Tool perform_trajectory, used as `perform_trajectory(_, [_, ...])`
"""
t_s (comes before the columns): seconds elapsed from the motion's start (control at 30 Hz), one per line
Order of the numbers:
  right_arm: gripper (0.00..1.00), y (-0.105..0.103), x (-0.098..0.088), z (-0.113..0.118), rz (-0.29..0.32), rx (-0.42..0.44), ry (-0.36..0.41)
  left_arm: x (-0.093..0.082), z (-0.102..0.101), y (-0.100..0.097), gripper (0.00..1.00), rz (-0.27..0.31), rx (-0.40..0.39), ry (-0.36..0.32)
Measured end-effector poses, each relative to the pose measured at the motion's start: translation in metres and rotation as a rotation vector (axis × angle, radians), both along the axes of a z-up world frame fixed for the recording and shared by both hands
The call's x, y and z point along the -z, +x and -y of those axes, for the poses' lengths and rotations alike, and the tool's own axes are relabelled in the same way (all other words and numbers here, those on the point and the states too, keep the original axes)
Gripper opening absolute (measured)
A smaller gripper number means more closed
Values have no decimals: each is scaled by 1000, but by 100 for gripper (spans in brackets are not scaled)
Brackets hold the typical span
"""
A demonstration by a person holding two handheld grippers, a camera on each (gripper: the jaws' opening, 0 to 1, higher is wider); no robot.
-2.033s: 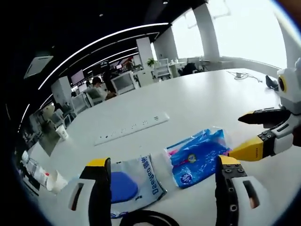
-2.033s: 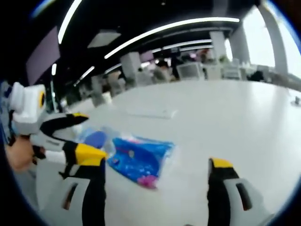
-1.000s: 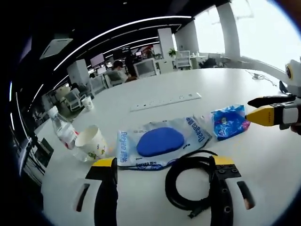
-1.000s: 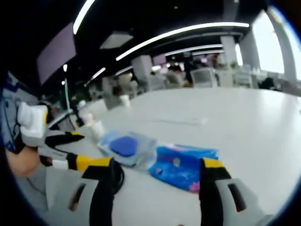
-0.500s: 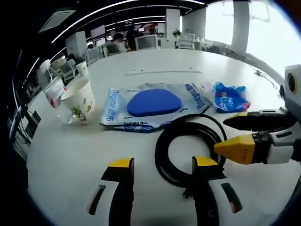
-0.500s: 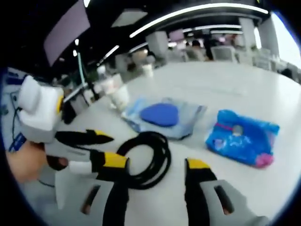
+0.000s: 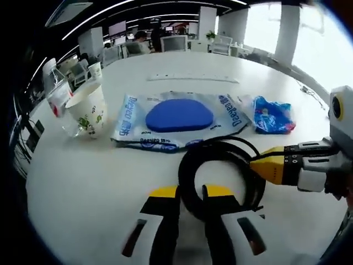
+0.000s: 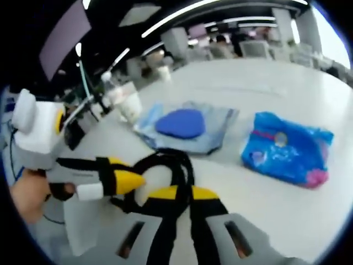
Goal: Arrange the tabletop items into an orderly group along one side of the table until the central work area is clear of visible clutter.
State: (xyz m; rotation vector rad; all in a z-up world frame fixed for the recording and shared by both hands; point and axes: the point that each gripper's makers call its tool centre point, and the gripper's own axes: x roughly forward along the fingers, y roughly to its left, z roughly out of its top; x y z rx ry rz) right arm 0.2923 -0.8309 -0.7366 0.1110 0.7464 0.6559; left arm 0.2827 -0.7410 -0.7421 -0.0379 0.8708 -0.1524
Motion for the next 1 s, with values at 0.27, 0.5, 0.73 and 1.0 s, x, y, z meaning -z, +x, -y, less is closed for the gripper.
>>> perform_trajectory(0.27, [0,-1,-20,8,30,20,52,-17,7,-8,6,29,-17,-32])
perform_trajectory(0.5, [0,-4,-38,30,51,73,77,-35,33,-9,6,47,17,-69])
perform_trajectory(0.73, [0,-6,-62,65,81,145,105,-56,65,-6,6,82,71,-110])
perform_trajectory(1.0, [0,-20,-70,109,62,227,99,-56,108,-15,6,74,154,-139])
